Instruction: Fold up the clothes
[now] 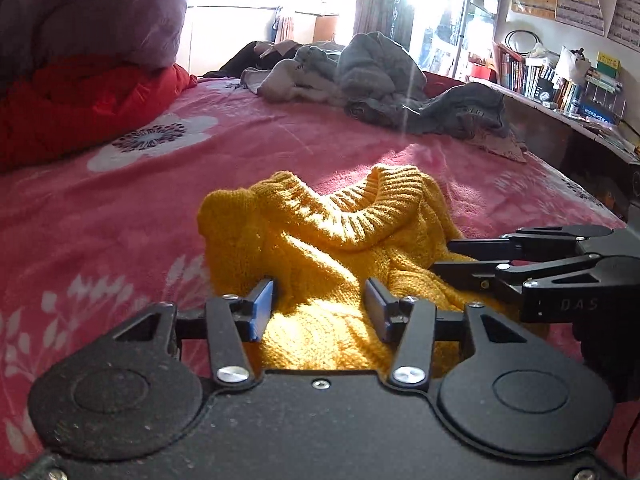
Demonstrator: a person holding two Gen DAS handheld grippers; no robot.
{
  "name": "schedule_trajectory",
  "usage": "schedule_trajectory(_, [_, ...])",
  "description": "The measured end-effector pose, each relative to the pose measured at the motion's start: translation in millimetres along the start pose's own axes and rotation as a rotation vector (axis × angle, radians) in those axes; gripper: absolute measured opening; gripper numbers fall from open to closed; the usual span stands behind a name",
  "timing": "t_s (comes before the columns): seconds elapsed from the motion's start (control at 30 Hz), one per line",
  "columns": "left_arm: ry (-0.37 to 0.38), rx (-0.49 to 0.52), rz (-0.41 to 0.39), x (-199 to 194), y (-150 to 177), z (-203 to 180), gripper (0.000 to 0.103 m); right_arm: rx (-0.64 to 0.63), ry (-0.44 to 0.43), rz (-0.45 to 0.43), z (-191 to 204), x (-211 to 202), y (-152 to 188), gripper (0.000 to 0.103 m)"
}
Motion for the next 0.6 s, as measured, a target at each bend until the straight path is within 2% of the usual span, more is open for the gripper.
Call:
schedule_trajectory(0.17, [-0.037,0.051,-0.035,-12.3,-1.6,-8.5,0.048,-0.029,0.017,-0.016,4.3,-3.8,0.5,0.045])
schedule_trajectory(0.3, [-0.092,0.121,-0.09,-45.6,-8.3,-24.2,0.047,-0.077,0.031,-0.127,16.4,-37.5,-9.6,0.044])
schedule_trajectory(0.4, [-0.089,0.141,-0.105,-62.5,-10.6,-35.7,0.047,-0.174,0.024,-0.169,32.2,-61.2,-14.5,0.042])
schedule_trajectory(0.53, [-0.089,0.115,-0.067,-63.9,0.5,-43.1,0.049,-0.148,0.021,-0.114,29.1,-53.2,-3.2,0.041])
schedule_trajectory(0.6, [-0.106,0.126,-0.016,-51.7,9.4,-41.8,0.053,-0.135,0.02,-0.086,27.5,-49.2,2.5,0.043])
Point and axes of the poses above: each gripper's, at about its wrist camera, not at the fingertips, and x roughly the way its jaws point, z to its left, y to its underside, the point moved 7 cm from there along x, roughly the way its jaws point
